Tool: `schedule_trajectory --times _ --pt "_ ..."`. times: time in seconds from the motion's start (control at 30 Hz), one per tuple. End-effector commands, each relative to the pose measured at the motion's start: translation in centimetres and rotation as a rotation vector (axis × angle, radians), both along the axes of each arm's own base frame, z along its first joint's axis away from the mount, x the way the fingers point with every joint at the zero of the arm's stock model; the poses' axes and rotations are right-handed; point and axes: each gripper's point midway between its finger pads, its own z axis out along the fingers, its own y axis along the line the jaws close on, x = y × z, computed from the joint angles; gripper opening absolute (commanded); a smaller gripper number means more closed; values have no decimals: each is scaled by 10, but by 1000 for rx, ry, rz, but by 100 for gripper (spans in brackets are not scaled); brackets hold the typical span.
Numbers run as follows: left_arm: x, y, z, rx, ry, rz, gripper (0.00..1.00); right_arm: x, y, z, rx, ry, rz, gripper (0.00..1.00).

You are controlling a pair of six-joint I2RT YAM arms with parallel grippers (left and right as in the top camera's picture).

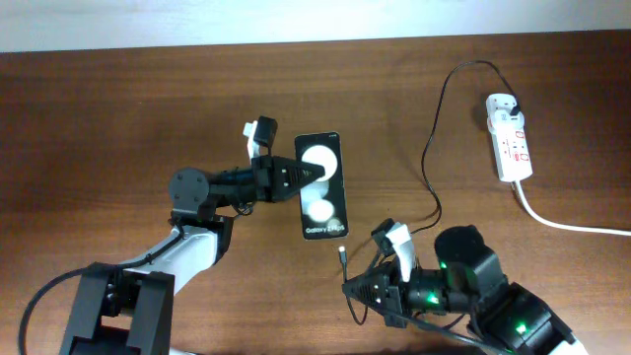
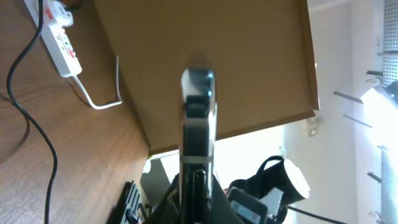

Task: Plug charger to phone and switch on socket
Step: 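Insert the cable connector into the phone's bottom port with the right gripper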

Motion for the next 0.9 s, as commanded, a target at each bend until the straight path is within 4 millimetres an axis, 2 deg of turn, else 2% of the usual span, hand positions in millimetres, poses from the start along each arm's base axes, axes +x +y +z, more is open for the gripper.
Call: schedule_trajectory --times 0.0,0.13,0.37,0.57,0.7,0.87 --pt "8 1 11 -27 -18 49 0 11 3 -16 -60 28 -20 4" --pt "7 0 10 -16 -81 49 0 22 13 -29 -76 60 -13 4" --pt "5 0 9 -7 -128 46 0 19 15 -20 -41 45 13 4" --pt "12 -1 -11 34 -10 49 0 20 16 -19 -36 33 15 4" --pt "15 -1 -11 31 -2 70 0 21 16 -20 -40 29 15 4" --pt "16 -1 -11 27 17 72 0 24 18 -32 -69 68 15 4"
